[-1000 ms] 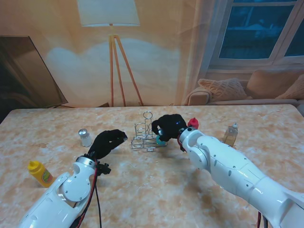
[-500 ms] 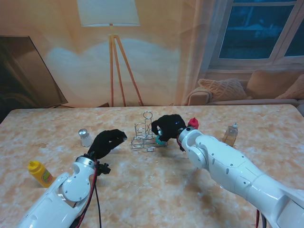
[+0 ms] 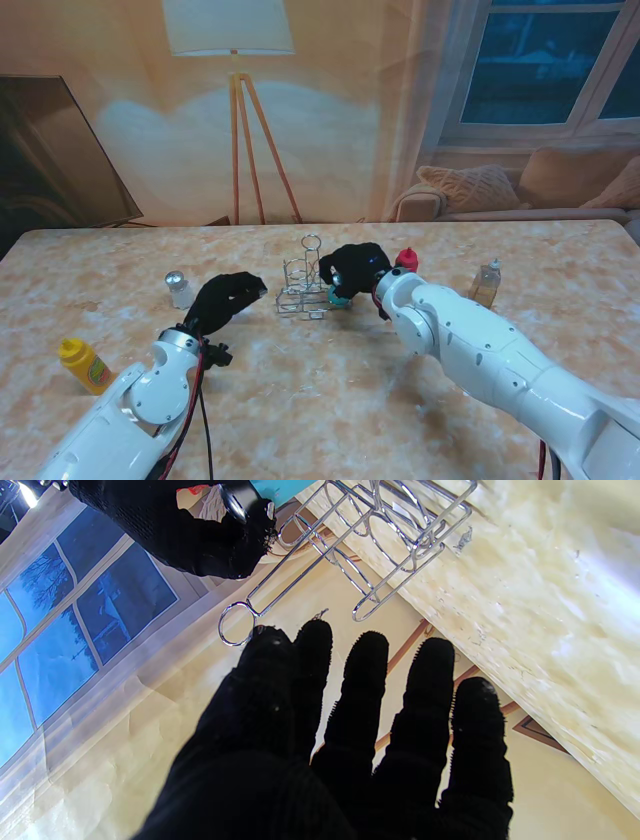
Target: Place the seasoning bottles into the rack
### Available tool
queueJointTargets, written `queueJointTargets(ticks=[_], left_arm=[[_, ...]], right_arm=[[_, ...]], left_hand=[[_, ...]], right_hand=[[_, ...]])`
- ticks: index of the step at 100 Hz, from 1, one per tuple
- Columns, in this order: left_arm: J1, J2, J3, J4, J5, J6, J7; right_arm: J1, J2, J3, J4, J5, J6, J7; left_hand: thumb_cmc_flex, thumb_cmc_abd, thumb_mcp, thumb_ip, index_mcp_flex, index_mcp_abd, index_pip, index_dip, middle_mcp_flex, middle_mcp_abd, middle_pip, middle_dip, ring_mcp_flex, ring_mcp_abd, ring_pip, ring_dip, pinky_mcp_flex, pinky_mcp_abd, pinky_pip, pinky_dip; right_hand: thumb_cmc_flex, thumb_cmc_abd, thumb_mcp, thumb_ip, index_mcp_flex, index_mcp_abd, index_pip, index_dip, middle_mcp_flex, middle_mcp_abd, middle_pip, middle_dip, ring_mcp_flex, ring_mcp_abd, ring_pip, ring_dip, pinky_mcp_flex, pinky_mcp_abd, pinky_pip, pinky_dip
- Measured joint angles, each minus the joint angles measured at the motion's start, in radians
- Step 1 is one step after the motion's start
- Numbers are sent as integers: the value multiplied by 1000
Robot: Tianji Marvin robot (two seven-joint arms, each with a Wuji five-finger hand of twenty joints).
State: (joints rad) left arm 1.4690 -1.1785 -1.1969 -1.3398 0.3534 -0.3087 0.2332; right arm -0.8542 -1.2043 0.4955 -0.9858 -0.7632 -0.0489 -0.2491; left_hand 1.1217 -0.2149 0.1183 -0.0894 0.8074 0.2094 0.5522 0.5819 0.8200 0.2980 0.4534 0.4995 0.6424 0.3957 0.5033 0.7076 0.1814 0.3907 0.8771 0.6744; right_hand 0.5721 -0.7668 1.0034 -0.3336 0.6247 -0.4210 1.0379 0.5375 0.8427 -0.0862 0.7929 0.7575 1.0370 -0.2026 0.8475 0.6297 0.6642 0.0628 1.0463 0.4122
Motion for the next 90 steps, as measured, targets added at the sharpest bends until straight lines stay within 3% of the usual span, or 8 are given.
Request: queueJointTargets(ticks=[15,40,90], left_arm=[[0,0,0,0,0,0,0],[-1,0,1,0,1,0,0],[-1,0,1,0,1,0,0]], right_arm=[[-1,0,0,-2,0,4,3],[-1,1,-4,-5,0,12,12],[-21,14,31,-53,-14,10,32]], left_hand=[[0,0,0,0,0,0,0,0,0,0,0,0,0,0,0,0,0,0,0,0],[0,0,0,0,0,0,0,0,0,0,0,0,0,0,0,0,0,0,0,0],[0,0,0,0,0,0,0,0,0,0,0,0,0,0,0,0,0,0,0,0]], right_hand=[[-1,30,0,1,-12,39,0,-11,-29,2,-34,-80,-36,36,-72,-28,-37,20,10,-2],[-16,66,-6,22,-47,101,-33,-12,-105,69,-95,-159,-103,78,-153,-68,-95,50,26,-12],[-48,108,-39,31,-48,128,-76,-9,-144,95,-111,-177,-135,103,-189,-90,-133,70,37,-13]])
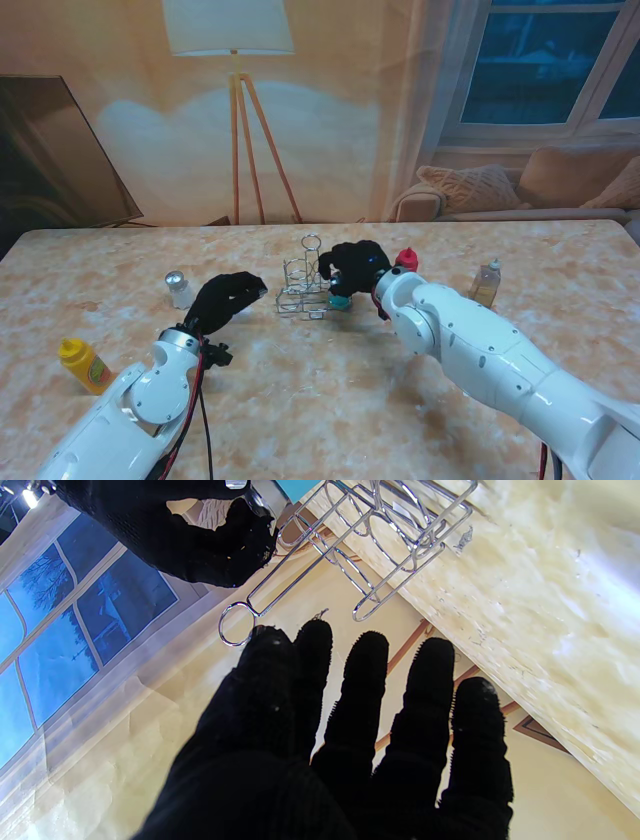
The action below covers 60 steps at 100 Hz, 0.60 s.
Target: Place the seasoning bottles into the rack
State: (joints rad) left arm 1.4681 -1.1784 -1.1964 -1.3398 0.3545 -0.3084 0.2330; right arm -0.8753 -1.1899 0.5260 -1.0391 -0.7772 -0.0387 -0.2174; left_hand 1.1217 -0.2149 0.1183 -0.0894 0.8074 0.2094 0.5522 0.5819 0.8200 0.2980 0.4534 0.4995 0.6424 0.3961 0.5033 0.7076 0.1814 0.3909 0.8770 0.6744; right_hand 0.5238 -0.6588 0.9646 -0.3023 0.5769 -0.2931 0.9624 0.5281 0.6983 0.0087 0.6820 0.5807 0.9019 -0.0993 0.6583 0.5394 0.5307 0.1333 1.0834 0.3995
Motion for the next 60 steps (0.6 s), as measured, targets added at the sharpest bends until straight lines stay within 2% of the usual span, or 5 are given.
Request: queueJointTargets(ticks=[33,57,60], left_arm=[[0,0,-1,0,1,-1,0],[0,0,-1,0,1,-1,1],[0,0,-1,0,1,-1,2]], right_arm=[[-29,25,55,-69,-44,-5,31],[-99,58,173,-192,-112,-26,75],[-109,63,190,-210,-117,-31,85]], left_hand=[[0,0,0,0,0,0,0,0,0,0,0,0,0,0,0,0,0,0,0,0],[0,0,0,0,0,0,0,0,0,0,0,0,0,0,0,0,0,0,0,0],[0,0,0,0,0,0,0,0,0,0,0,0,0,0,0,0,0,0,0,0]], right_hand=[[-1,26,-14,10,-11,12,-26,2,0,15,-29,0,-19,10,-18,-2,-11,2,0,0],[-6,34,-25,11,-11,14,-40,13,0,17,-33,-23,-30,15,-29,-13,-17,3,0,0],[-6,34,-26,22,-11,14,-40,13,0,17,-34,-23,-31,16,-29,-13,-17,3,0,0]])
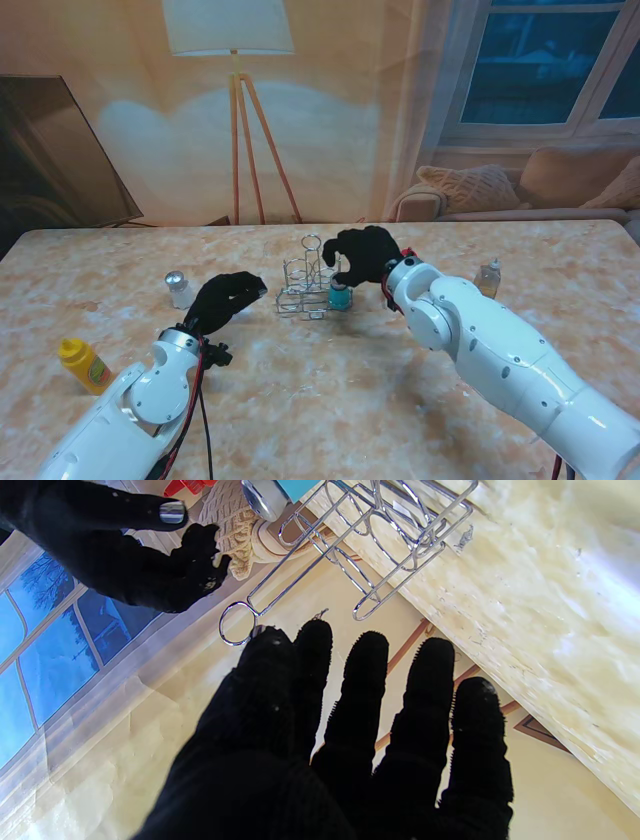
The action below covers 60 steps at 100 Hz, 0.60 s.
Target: Place the seasoning bottles into the rack
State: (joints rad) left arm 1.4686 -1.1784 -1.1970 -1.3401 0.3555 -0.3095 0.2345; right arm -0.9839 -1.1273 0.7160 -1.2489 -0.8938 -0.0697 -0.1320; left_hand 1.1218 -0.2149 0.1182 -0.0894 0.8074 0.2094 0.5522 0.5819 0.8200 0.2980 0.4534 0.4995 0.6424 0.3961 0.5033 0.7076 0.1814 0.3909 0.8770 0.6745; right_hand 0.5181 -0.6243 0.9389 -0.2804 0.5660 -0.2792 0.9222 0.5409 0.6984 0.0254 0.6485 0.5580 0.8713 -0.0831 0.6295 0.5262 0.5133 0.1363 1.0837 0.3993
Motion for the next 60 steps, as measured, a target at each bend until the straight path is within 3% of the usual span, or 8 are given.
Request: queueJointTargets(ticks=[17,31,40,51,60], left_arm=[[0,0,1,0,0,0,0],[1,0,0,-1,0,0,0],[1,0,0,-1,0,0,0],[1,0,0,-1,0,0,0],[1,0,0,-1,0,0,0]], right_arm=[[-41,22,84,-84,-12,-33,97],[-61,37,141,-121,-52,-57,127],[-78,46,183,-151,-83,-70,156],[-96,61,230,-197,-88,-82,243],[-104,69,252,-207,-112,-93,242]], left_hand=[[0,0,0,0,0,0,0,0,0,0,0,0,0,0,0,0,0,0,0,0],[0,0,0,0,0,0,0,0,0,0,0,0,0,0,0,0,0,0,0,0],[0,0,0,0,0,0,0,0,0,0,0,0,0,0,0,0,0,0,0,0],[0,0,0,0,0,0,0,0,0,0,0,0,0,0,0,0,0,0,0,0],[0,0,0,0,0,0,0,0,0,0,0,0,0,0,0,0,0,0,0,0]], right_hand=[[-10,15,-2,22,0,3,-33,1,0,0,-14,0,-1,10,-29,-7,-10,10,0,0],[-20,16,-2,27,0,12,-75,12,0,0,-57,-3,-13,20,-69,-24,-17,10,-2,0],[-41,37,-1,54,0,25,-126,26,-11,7,-85,-26,-27,33,-116,-40,-31,11,-16,-8],[-67,58,-1,123,0,38,-197,49,-11,21,-140,-53,-48,52,-167,-67,-48,22,-35,-10],[-67,67,-1,139,0,45,-237,53,-36,24,-174,-78,-65,61,-206,-88,-60,22,-48,-10]])
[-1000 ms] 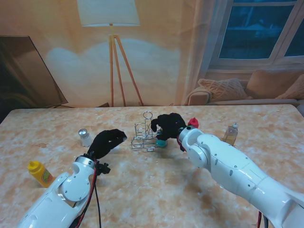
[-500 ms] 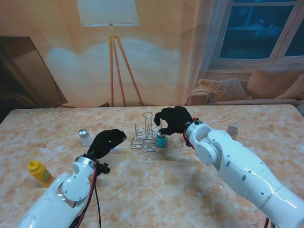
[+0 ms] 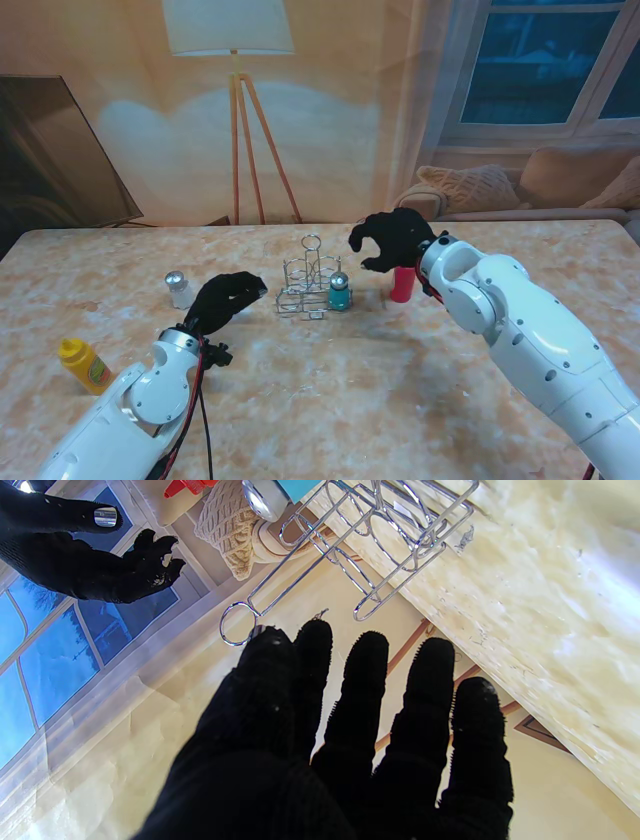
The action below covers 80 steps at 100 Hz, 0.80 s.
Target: Place the seasoning bottles into the rack
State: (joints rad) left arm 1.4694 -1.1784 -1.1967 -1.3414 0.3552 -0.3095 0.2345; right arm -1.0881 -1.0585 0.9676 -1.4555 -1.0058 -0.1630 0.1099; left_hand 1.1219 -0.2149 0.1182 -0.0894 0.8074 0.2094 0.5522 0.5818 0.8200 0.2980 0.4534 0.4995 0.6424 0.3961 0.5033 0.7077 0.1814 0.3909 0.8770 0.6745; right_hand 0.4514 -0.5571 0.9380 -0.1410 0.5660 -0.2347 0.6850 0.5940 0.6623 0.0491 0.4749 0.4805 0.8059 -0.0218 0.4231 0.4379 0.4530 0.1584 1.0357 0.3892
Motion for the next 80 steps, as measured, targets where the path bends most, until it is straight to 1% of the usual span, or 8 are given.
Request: queueJointTargets(ticks=[12,23,34,38,44,57,63,80], left_arm=[[0,0,-1,0,0,0,0],[0,0,-1,0,0,0,0],[0,0,-1,0,0,0,0],[0,0,0,0,0,0,0],[0,0,0,1,0,0,-1],[-1,0,1,1,-1,0,-1],[-1,0,1,1,-1,0,-1],[-1,0,1,1,-1,1,-1]], right_arm=[[-13,6,34,-8,-27,-7,10],[-23,14,57,-20,-37,-7,51],[-30,21,72,-24,-47,-10,78],[-31,23,77,-24,-53,-14,81],[-32,27,81,-23,-58,-18,86],[-31,32,84,-15,-65,-23,94],[-31,33,84,-9,-71,-28,96],[-25,37,78,10,-75,-30,111]], left_hand=[[0,0,0,0,0,0,0,0,0,0,0,0,0,0,0,0,0,0,0,0],[0,0,0,0,0,0,0,0,0,0,0,0,0,0,0,0,0,0,0,0],[0,0,0,0,0,0,0,0,0,0,0,0,0,0,0,0,0,0,0,0],[0,0,0,0,0,0,0,0,0,0,0,0,0,0,0,0,0,0,0,0],[0,0,0,0,0,0,0,0,0,0,0,0,0,0,0,0,0,0,0,0],[0,0,0,0,0,0,0,0,0,0,0,0,0,0,0,0,0,0,0,0],[0,0,0,0,0,0,0,0,0,0,0,0,0,0,0,0,0,0,0,0],[0,0,0,0,0,0,0,0,0,0,0,0,0,0,0,0,0,0,0,0]], right_hand=[[-12,-2,0,4,-25,5,-54,2,-30,9,-38,-26,-26,20,-54,-27,-24,0,-25,-9],[-36,1,0,4,-53,16,-103,2,-43,22,-71,-55,-61,38,-102,-54,-52,1,-42,-24],[-49,3,0,4,-96,25,-154,-25,-66,30,-115,-80,-96,58,-148,-91,-75,1,-71,-47],[-57,3,0,4,-109,29,-165,-31,-79,35,-113,-103,-101,68,-164,-106,-84,1,-78,-58],[-63,-9,1,4,-124,30,-191,-40,-82,37,-125,-105,-114,81,-178,-117,-90,1,-84,-69],[-76,-20,2,4,-147,32,-209,-50,-92,42,-137,-107,-122,94,-181,-129,-100,2,-89,-81],[-80,-34,3,4,-154,37,-204,-52,-93,47,-137,-127,-122,105,-182,-129,-101,12,-89,-82],[-92,-44,14,4,-169,54,-205,-62,-105,48,-139,-127,-122,109,-182,-130,-105,13,-89,-92]])
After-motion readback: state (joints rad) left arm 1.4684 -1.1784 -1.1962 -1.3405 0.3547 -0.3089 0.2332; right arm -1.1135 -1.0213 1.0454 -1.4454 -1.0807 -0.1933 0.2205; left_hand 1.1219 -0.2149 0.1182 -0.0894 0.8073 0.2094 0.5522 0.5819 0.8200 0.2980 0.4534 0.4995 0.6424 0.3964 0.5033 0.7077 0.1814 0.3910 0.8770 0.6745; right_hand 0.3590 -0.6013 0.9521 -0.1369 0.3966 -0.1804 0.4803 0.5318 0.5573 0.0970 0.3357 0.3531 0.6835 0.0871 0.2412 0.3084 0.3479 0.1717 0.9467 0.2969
